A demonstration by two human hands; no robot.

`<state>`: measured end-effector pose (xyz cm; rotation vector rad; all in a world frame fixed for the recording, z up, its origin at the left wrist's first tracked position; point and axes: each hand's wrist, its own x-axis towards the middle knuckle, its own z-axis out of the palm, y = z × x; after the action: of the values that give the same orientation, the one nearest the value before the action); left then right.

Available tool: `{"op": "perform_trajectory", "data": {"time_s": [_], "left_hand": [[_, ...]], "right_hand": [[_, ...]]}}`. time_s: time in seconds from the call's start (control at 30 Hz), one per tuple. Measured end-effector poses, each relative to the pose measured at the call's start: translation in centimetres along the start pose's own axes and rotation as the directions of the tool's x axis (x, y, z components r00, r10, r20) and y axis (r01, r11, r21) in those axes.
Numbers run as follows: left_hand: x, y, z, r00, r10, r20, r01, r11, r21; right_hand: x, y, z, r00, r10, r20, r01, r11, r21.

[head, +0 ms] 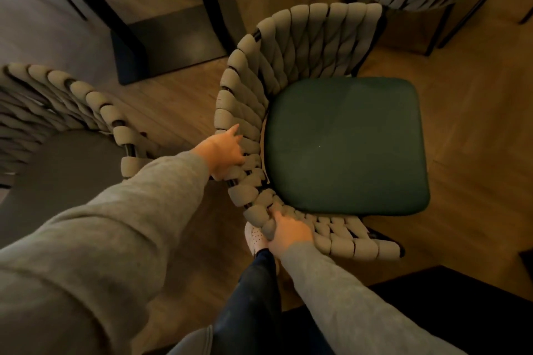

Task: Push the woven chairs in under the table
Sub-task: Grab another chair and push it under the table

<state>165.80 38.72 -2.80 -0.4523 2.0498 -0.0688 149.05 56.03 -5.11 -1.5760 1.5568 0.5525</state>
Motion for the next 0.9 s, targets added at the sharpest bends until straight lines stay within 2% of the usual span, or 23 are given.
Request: {"op": "perform_trajectory", "data": {"time_s": [0.13, 0.33, 0.6, 0.9], "left_hand": [[-0.2, 0.0, 1.1, 0.995, 0.029, -0.1, -0.026, 0.999, 0.027], [0.0, 0.1, 2.0, 0.988, 0.016, -0.153, -0.015, 1.0, 0.005], [-0.3, -0.8, 3.4, 0.991, -0.057, -0.12, 0.044, 0.993, -0.11], [-0.7, -2.0, 4.2, 0.981, -0.182, -0.06, 0.158, 0.946, -0.281]], "right_hand": [[0.2, 0.0, -0.2, 0.997, -0.069, -0.021, 0.069, 0.997, -0.017], [0.4, -0.3, -1.1, 0.998, -0.063, 0.005, 0.063, 0.996, -0.057], [1.7, -0.2, -3.9, 0.992, -0.129, -0.003, 0.126, 0.975, -0.184], [5.0, 0.4, -8.5, 0.979, -0.197, 0.053, 0.203, 0.921, -0.333]]}}
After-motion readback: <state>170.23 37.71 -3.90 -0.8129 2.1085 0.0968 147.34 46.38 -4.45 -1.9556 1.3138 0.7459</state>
